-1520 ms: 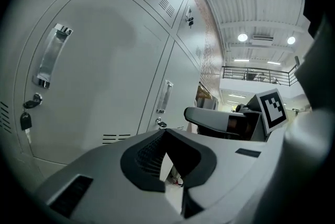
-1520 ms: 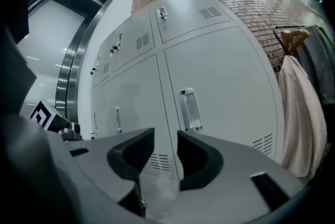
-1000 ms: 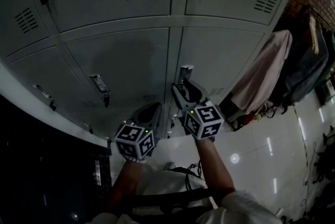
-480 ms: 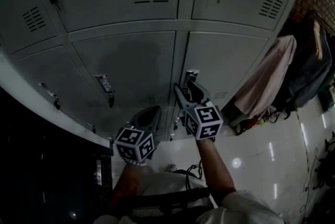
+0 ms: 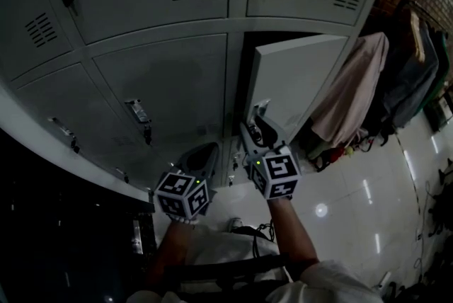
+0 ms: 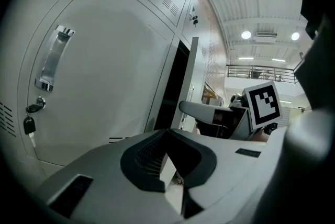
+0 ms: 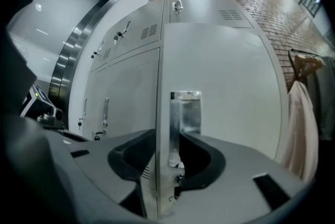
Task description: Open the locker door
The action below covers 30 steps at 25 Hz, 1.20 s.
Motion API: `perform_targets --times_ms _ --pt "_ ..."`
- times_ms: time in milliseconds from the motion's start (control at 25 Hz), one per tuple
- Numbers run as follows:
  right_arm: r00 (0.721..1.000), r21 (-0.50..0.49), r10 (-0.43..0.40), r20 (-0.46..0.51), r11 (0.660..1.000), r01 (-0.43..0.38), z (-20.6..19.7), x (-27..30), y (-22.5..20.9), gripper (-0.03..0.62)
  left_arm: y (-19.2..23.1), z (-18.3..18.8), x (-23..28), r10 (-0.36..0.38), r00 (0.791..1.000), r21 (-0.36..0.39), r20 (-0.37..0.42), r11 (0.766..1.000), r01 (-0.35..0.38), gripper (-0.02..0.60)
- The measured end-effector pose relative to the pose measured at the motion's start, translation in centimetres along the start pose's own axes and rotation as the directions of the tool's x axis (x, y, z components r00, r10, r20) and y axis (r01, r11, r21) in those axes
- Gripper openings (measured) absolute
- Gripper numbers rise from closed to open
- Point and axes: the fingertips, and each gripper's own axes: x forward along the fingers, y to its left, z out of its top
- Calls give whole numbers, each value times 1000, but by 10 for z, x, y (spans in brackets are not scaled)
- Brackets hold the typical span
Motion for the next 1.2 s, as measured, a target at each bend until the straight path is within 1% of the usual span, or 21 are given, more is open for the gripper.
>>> perform_targets --times_ms 80,240,320,480,560,680,760,1000,1120,1200 --pt "1000 -6 -27 -2 1000 27 -1 -8 -3 130 -5 -1 0 -19 1000 7 -8 1000 19 -2" --pt "998 -4 -48 -49 999 48 -9 -19 -3 130 -15 -3 -2 -46 998 29 -30 998 46 -3" --pt "997 -12 -62 -50 998 61 -9 -24 -3 130 -18 -4 -3 -60 998 30 -32 998 61 -2" --pt "995 -13 -93 -41 996 92 -8 -31 -5 137 -20 -4 -9 -68 997 37 -41 997 70 -2" --pt "993 -9 -114 -33 993 114 -7 -37 -7 154 -23 -4 -12 -77 996 37 -43 996 79 -2" --pt "988 -8 -151 -45 989 151 -9 -49 -11 175 -30 -8 -16 -98 994 37 -50 994 100 -2" --pt "983 -12 -177 -44 984 177 -9 -60 -12 176 -35 -11 -18 -116 992 35 -58 992 118 -2" --pt "970 -2 -245 -7 970 245 -8 -98 -20 175 -62 -21 -14 -188 978 51 -87 980 192 -2" --pt "961 17 -277 -25 961 277 -15 -121 -27 175 -82 -26 -8 -235 968 56 -93 969 240 -2" --pt "955 18 -298 -14 954 298 -14 -135 -31 166 -94 -28 -5 -260 961 62 -97 962 266 -2"
